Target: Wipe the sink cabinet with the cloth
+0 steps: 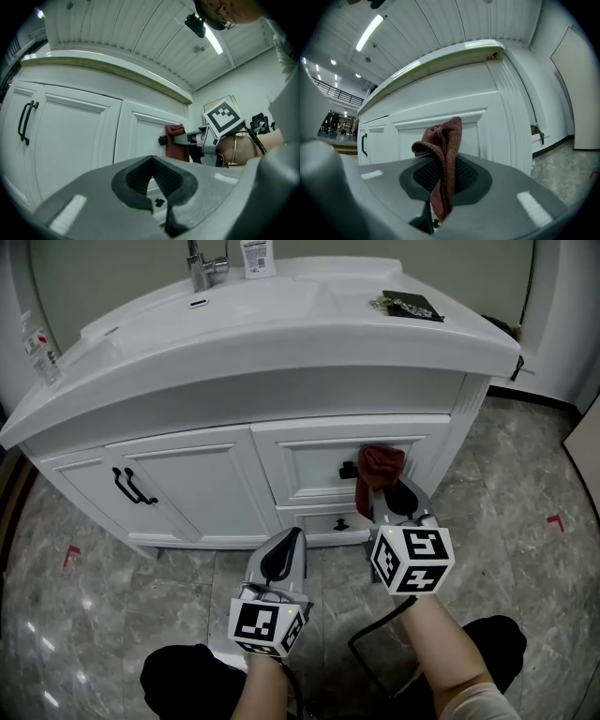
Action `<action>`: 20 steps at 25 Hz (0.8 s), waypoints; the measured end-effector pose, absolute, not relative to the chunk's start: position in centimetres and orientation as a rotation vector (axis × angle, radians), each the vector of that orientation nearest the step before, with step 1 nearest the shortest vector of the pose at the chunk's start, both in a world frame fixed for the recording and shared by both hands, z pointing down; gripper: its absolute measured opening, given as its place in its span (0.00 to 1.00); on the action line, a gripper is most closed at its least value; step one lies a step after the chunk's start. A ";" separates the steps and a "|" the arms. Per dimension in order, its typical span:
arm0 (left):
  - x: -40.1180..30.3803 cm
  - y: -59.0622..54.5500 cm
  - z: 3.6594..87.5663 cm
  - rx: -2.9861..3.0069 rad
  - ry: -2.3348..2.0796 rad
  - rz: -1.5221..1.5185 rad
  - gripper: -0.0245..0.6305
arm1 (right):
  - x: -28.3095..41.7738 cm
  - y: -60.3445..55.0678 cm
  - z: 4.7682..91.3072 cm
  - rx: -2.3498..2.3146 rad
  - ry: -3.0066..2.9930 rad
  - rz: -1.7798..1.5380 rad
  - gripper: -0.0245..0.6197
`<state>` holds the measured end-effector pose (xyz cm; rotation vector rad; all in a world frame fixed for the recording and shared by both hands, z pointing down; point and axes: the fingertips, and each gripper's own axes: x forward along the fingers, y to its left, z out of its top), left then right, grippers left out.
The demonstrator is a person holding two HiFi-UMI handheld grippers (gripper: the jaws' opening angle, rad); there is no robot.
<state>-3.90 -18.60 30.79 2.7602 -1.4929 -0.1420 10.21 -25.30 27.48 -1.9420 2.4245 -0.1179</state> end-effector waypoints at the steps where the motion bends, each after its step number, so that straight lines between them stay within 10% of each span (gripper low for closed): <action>1: -3.7 -18.6 30.9 2.762 -1.489 -0.137 0.04 | 10.5 -25.6 27.6 -1.943 2.427 -0.132 0.16; 20: 2.4 -18.7 31.8 2.829 -1.361 -0.093 0.04 | 17.2 -24.6 27.2 -2.055 2.358 -0.096 0.16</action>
